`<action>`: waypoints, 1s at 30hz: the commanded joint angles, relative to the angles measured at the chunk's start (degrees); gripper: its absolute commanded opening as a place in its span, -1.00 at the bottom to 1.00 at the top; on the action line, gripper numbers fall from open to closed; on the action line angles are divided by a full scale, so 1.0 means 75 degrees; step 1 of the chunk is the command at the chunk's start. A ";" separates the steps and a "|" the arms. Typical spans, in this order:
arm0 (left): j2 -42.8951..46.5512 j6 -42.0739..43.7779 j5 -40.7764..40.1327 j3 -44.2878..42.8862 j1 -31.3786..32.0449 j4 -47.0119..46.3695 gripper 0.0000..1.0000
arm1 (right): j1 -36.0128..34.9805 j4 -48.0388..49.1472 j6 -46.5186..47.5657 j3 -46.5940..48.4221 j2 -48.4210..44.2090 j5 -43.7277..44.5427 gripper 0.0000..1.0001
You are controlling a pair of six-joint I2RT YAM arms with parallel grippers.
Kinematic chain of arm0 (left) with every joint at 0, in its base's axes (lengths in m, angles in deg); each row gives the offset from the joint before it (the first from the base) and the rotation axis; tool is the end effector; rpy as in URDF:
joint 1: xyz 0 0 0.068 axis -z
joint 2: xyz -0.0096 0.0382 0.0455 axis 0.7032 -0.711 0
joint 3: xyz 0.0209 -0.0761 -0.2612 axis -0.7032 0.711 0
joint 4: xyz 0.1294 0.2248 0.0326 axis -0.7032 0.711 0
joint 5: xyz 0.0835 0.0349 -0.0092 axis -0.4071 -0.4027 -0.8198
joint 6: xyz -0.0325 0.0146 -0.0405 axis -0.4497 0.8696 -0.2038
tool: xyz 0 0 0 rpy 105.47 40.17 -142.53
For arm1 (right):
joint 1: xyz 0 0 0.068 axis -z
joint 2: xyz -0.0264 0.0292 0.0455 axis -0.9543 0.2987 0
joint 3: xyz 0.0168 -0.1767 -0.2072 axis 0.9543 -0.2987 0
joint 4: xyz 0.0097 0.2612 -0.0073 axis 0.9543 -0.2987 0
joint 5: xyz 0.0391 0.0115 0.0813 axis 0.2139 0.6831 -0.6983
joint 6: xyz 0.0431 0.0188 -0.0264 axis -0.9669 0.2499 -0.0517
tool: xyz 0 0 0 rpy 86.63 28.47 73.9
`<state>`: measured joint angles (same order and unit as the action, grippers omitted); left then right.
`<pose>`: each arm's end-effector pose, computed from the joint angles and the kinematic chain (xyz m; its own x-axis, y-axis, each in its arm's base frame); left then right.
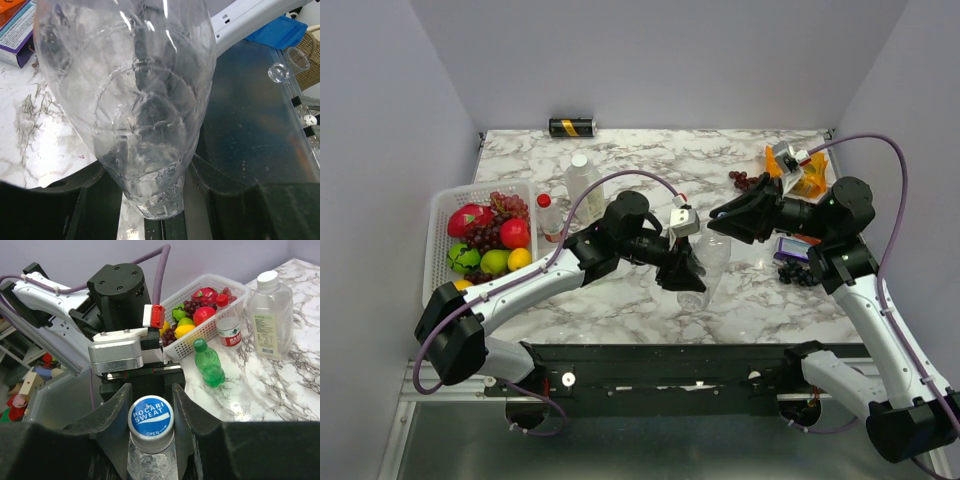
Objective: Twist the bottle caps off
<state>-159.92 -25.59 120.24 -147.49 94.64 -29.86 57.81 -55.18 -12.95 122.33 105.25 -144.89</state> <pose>0.1782 -0.2550 0.3211 -0.3560 0.2551 -0.8990 0.9105 -0.1218 -0.3952 0.1834 0.0801 0.4052 -0.3471 0.1646 -0.9233 -0.8969 0.2294 0.3780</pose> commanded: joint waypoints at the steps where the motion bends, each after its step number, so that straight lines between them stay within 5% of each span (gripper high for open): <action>1: 0.0025 0.0363 0.0396 0.0009 0.0160 0.0155 -0.76 | 0.0287 0.0577 -0.0192 0.0219 0.0007 0.0369 -0.16; 11: -0.0185 0.0715 -0.1831 -0.0272 0.0171 0.1175 -0.76 | 0.0275 -0.0346 0.0393 -0.0062 -0.0355 0.1891 0.55; 17: -0.0022 0.0669 -0.2885 -0.0178 0.0160 0.1187 -0.76 | 0.0264 -0.1438 0.0898 -0.0132 -0.0848 0.3896 0.56; 30: -0.0045 0.0340 -0.4398 -0.0143 0.0136 0.1304 -0.77 | -0.0017 -0.1099 0.0453 -0.1140 -0.1083 0.3511 0.24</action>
<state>-160.88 -22.40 91.59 -147.65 95.71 -20.24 58.90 -63.39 -8.86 114.62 96.49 -118.74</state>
